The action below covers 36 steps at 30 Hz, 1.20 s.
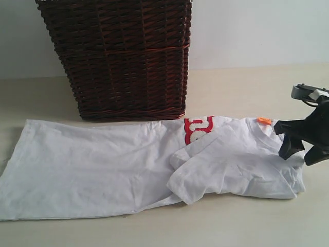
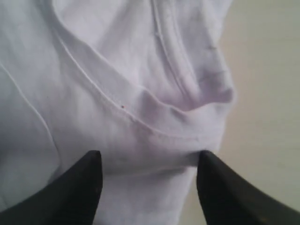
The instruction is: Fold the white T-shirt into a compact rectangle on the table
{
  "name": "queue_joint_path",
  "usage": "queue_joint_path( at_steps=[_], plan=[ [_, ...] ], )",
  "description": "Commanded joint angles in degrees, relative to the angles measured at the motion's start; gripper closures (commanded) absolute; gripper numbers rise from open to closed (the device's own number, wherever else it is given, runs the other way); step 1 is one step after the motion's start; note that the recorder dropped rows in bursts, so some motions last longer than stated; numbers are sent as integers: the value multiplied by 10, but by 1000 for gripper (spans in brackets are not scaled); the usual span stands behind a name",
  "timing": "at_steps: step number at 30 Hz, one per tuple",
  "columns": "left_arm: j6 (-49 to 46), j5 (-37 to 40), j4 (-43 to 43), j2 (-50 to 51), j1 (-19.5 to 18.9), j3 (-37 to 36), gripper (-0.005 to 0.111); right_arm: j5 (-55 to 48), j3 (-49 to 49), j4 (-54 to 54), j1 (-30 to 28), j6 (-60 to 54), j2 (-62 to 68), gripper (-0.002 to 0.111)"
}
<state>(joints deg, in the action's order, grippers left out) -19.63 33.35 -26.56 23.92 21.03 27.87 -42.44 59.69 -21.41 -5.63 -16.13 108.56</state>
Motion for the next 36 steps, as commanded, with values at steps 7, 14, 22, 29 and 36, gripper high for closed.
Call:
queue_joint_path(
  at_steps=[7, 14, 22, 29, 36],
  plan=[
    [3, 15, -15, -3, 3, 5, 107, -2, 0, -114, -4, -99, 55, 50],
    [-1, 23, -15, -3, 3, 5, 107, -17, 16, -54, -4, -73, 38, 50],
    [-1, 27, -18, -4, 3, 5, 107, -14, 23, 65, -4, 28, -18, 50],
    [-3, 31, -20, -4, 3, 5, 107, 3, 5, -37, -4, -38, 33, 50],
    [-10, 34, -25, -4, 3, 5, 107, 1, 5, -169, -4, -163, 85, 50]
  ],
)
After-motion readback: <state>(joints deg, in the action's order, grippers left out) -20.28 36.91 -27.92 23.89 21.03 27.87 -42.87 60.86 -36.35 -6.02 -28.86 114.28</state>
